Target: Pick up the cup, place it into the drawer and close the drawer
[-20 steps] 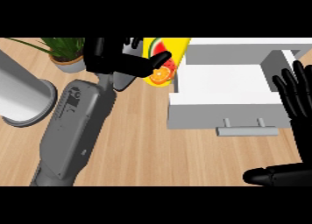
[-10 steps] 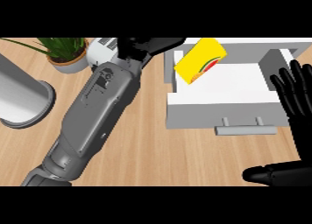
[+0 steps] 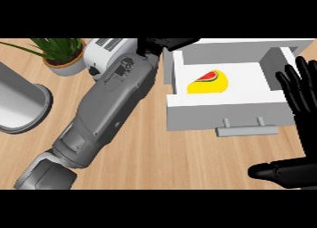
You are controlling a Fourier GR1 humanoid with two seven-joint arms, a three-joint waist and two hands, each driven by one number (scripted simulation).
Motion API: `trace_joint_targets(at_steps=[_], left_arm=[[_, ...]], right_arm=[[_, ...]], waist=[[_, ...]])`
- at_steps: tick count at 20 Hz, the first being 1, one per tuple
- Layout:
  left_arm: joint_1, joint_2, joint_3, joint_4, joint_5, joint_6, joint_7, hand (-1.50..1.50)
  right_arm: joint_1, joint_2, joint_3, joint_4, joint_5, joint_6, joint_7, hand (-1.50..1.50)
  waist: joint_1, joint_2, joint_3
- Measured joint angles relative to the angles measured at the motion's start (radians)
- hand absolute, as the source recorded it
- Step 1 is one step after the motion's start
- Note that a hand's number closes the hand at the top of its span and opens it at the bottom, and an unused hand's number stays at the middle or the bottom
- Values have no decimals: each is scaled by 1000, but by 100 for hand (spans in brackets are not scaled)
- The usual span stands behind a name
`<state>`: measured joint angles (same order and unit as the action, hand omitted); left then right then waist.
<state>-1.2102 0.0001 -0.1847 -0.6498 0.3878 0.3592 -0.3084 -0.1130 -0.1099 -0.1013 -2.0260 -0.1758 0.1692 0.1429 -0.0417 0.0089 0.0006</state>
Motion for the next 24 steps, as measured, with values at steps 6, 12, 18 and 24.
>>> trace_joint_targets(at_steps=[6,12,18,24], left_arm=[[-56,0,-88,127,85,8,-25,150],[-79,0,-194,209,142,29,-59,150],[-110,0,-299,252,169,71,-30,-150],[-123,0,-372,278,187,104,-14,-150]], right_arm=[[-4,5,7,-10,2,-4,3,-150],[-17,4,14,5,-13,10,2,-150],[-17,7,22,40,-12,31,-36,-150],[-44,13,30,27,-21,23,-20,-150]], waist=[[-12,2,0],[-38,8,1],[-55,12,1],[-70,17,1]])
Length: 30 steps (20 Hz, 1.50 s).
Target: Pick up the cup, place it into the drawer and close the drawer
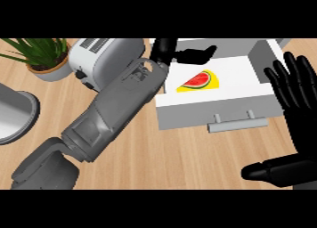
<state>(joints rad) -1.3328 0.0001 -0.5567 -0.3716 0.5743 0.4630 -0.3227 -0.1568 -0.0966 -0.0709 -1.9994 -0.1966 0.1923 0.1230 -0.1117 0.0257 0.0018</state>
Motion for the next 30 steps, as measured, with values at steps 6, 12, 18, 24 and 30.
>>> trace_joint_targets(at_steps=[6,12,18,24,30], left_arm=[[23,0,-14,-62,84,10,-38,-150],[24,0,29,-113,165,-28,-122,-150],[56,25,90,-171,205,-80,-126,-150],[149,97,130,-323,220,-59,-91,-150],[357,212,139,-542,226,-46,-49,-150]], right_arm=[[-8,6,-4,-3,-39,8,8,-150],[19,-13,-36,-30,-118,32,42,-150],[41,-48,-59,-42,-145,75,39,150],[88,-128,-41,-80,-72,155,36,150],[136,-165,-12,-92,45,196,4,150]], waist=[[-1,0,0],[32,-10,-1],[84,-22,-1],[119,-33,-2],[142,-37,-2]])
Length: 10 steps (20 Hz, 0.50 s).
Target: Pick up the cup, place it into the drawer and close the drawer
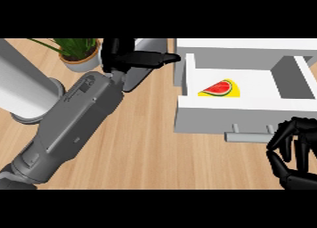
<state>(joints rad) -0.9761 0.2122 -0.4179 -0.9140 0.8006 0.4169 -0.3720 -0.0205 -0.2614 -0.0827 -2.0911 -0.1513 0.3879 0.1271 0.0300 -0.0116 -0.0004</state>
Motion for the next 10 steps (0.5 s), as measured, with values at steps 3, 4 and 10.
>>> trace_joint_targets(at_steps=[3,4,10], left_arm=[[109,79,8,-137,9,-4,40,-150],[145,105,14,-181,13,-5,55,-150],[378,212,47,-416,20,-26,79,-150]], right_arm=[[15,-13,11,4,51,7,3,150],[23,-11,18,10,73,7,-5,150],[-3,-2,71,73,224,-19,-30,150]], waist=[[5,-1,0],[4,0,0],[-1,5,0]])
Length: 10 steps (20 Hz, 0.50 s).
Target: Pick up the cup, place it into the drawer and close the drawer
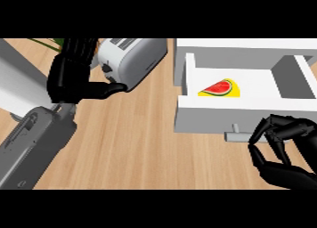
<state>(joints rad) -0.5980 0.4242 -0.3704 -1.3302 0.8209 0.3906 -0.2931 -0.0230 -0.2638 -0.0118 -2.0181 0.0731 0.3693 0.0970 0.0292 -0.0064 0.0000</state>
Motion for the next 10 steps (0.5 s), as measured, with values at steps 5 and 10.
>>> trace_joint_targets(at_steps=[5,10], left_arm=[[121,41,22,-74,8,-53,-20,-150],[233,98,72,-125,25,-132,-35,-150]], right_arm=[[-29,-57,89,69,231,-9,-101,150],[-87,-72,174,223,440,-77,-190,150]], waist=[[1,4,0],[1,7,0]])
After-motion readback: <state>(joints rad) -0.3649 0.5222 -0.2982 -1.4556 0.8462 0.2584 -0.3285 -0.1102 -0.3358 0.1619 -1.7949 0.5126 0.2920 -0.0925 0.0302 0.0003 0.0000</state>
